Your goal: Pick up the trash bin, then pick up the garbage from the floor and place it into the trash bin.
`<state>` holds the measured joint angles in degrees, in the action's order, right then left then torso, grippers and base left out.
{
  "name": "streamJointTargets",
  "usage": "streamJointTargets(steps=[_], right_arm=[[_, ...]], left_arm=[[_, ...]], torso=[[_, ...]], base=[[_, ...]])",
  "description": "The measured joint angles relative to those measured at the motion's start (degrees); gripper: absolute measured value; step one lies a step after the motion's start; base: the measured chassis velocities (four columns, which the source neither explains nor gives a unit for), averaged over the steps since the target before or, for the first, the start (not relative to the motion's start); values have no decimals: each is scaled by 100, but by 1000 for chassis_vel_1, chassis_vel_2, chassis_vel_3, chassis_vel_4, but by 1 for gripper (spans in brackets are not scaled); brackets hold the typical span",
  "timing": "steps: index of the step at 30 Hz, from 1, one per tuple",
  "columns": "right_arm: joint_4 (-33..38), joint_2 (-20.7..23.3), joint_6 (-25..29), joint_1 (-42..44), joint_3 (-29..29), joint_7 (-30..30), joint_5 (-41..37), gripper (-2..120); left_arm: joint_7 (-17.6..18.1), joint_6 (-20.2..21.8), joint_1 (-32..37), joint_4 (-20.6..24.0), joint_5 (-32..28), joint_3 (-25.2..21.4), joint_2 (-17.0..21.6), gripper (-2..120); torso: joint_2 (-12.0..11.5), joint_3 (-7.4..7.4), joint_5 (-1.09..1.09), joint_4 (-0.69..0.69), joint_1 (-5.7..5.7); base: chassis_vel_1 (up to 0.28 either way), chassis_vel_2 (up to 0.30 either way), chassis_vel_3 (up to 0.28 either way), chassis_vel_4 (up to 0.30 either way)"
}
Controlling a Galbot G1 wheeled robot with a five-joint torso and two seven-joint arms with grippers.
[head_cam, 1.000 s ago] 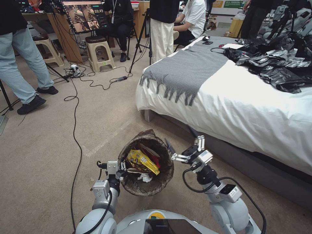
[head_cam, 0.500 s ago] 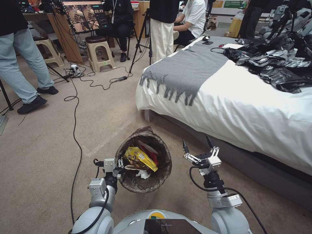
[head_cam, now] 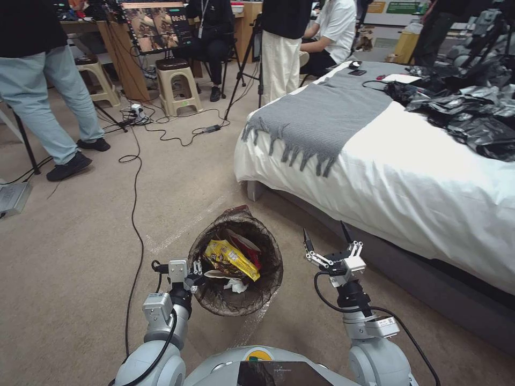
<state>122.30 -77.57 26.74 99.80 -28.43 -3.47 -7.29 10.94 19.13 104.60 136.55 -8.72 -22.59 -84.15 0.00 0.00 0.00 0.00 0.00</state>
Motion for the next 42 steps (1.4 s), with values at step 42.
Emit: streamJointTargets(steps=[42], right_arm=[[-192, 40, 134, -87, -37, -256, -46, 100]], left_arm=[[105, 38, 11, 240, -31, -150, -22, 0]], torso=[[0, 0, 0, 0, 0]], base=[[119, 117, 116, 115]])
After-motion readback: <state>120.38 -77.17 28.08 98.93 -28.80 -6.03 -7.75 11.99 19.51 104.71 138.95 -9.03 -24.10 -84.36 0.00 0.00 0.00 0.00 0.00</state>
